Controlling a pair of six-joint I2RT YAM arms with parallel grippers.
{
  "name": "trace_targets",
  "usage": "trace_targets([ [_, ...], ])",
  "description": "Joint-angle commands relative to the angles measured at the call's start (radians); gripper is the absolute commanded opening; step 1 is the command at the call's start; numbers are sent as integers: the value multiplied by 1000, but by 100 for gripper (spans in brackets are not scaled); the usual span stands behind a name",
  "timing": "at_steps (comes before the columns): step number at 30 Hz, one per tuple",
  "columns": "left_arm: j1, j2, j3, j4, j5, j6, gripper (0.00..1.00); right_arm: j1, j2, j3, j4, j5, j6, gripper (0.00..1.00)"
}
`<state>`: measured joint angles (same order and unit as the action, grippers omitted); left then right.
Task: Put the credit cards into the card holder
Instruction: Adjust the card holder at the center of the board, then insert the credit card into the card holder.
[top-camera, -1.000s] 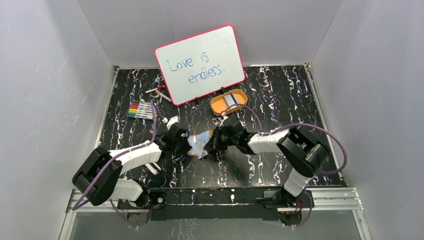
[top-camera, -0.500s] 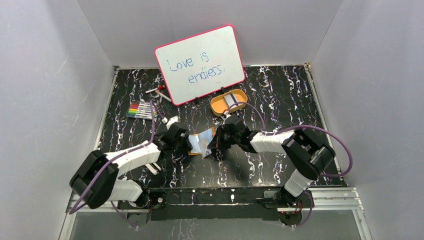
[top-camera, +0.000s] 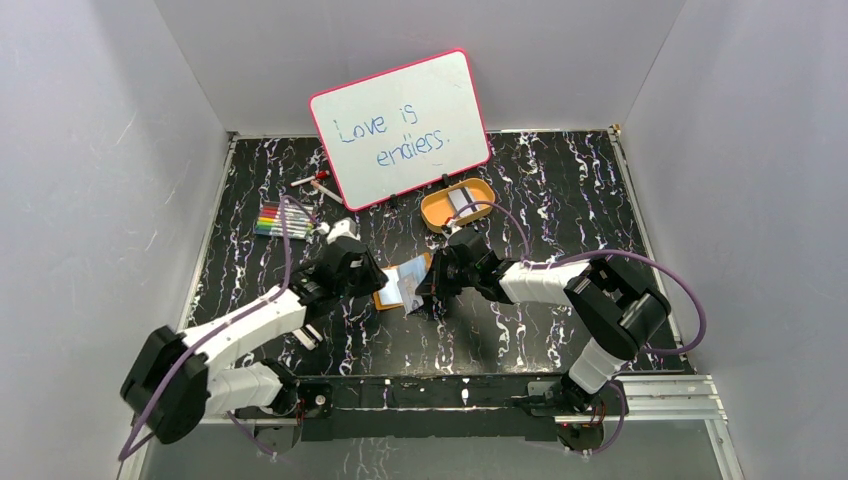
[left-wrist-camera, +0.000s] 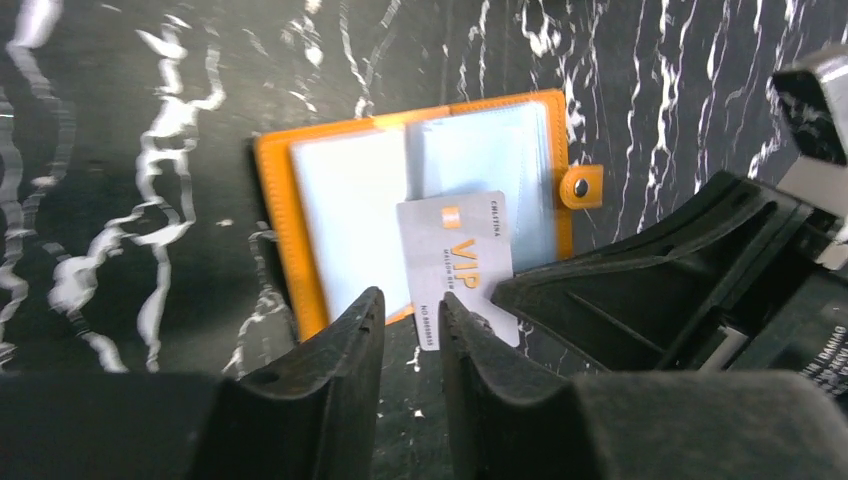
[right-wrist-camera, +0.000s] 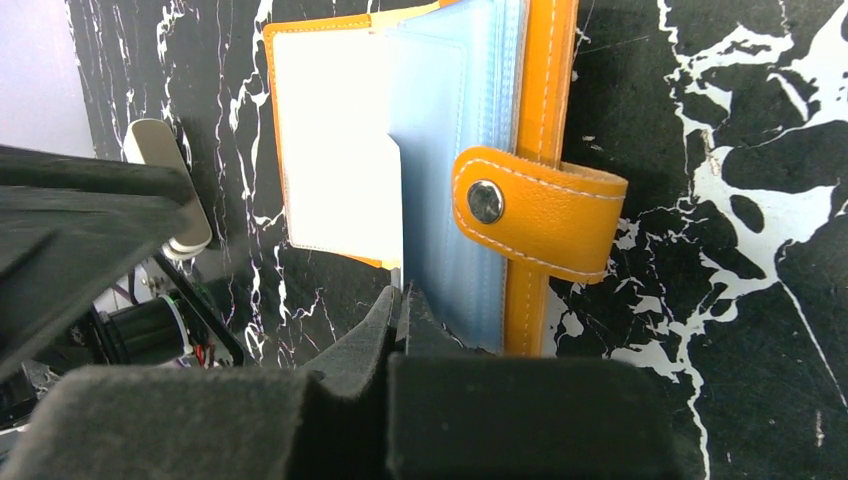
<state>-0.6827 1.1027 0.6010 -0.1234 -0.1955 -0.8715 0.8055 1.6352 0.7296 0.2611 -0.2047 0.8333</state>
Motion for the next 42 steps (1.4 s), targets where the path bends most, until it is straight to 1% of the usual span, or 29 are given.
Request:
trace_targets([
  [1,1,151,4,190,162,-9,20,-3,-2,36,-14,24,-20,0],
  [3,2,207,-5,211,153,-32,14,-3,-3,37,-15,22,-19,0],
  [6,3,255,-10,177,105,-40,7,-4,-15,37,-25,22,-22,0],
  [11,3,268,-34,148,40,-37,2,-4,-81,54,-50,0,-47,0],
  [15,5,253,-44,148,35,-35,1,-4,-138,75,-76,22,-69,0],
  [18,3,244,-48,147,31,-36,1,-4,-140,118,-102,33,-92,0],
  [28,3,220,-54,137,28,-45,2,-34,6,208,-59,-8,-109,0],
  [33,3,224,-38,130,29,-40,2,-53,60,210,-48,-27,-111,0],
  [42,3,236,-33,90,12,-36,2,-62,70,157,-34,-49,-113,0],
])
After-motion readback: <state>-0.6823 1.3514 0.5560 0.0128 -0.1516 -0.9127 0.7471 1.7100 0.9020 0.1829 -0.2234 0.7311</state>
